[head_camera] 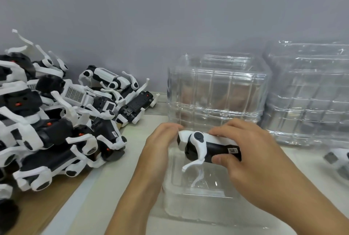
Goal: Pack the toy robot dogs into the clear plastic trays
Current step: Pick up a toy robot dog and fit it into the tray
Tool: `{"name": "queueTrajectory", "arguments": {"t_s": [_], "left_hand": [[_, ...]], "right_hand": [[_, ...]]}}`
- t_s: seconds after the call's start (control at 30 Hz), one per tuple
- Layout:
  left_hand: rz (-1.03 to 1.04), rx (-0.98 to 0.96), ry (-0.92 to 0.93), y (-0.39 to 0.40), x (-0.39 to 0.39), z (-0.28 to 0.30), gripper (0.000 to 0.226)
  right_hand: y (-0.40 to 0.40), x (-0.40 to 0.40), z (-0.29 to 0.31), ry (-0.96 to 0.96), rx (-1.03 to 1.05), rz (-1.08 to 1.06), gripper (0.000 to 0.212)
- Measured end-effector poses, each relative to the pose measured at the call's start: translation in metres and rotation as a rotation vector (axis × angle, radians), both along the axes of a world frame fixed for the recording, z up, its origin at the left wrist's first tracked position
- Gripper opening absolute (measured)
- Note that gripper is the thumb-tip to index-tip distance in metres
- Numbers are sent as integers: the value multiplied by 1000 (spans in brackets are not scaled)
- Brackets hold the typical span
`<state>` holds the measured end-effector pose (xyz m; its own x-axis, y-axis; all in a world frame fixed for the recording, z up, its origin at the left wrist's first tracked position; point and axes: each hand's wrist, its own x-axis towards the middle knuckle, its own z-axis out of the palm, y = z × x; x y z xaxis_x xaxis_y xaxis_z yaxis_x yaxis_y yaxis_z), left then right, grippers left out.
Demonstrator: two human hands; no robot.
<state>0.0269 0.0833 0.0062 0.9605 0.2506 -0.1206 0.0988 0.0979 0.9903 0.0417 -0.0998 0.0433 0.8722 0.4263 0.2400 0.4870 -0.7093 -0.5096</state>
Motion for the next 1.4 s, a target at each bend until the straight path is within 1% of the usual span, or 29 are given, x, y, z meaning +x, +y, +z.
{"name": "queueTrajectory", "arguments": {"t_s": [0.07, 0.13, 0.3, 0.4, 0.5, 0.67, 0.87, 1.17, 1.3, 1.4], "left_hand": [[-9, 19, -27, -2, 0, 1, 39], [-25, 1, -49, -3, 0, 1, 39], [-48, -21, -40, -6, 0, 3, 47], [-61, -51, -32, -6, -1, 3, 45], [-47, -52, -30, -7, -1, 3, 44], [-29, -27, -35, -8, -1, 3, 26], [-38, -44, -42, -8, -3, 5, 27], [-18, -57, -26, -9, -2, 6, 23], [-15, -57, -16, -8, -2, 4, 11], [-6, -51, -4, -8, -3, 5, 16]], "right_hand": [[0, 0, -2, 4, 16, -4, 28], [0, 0, -3, -1, 25, -8, 29], [0, -1, -5, -11, 34, -24, 30], [1, -2, -5, -16, 35, -40, 30], [2, -3, -4, -38, -24, -61, 26], [2, -3, -3, -13, -45, -67, 16], [2, -2, -4, 9, 8, -80, 17], [2, -1, -4, 2, 8, -82, 15], [2, -2, -4, -1, 3, -92, 15], [2, -2, -5, -5, -8, -89, 16]]}}
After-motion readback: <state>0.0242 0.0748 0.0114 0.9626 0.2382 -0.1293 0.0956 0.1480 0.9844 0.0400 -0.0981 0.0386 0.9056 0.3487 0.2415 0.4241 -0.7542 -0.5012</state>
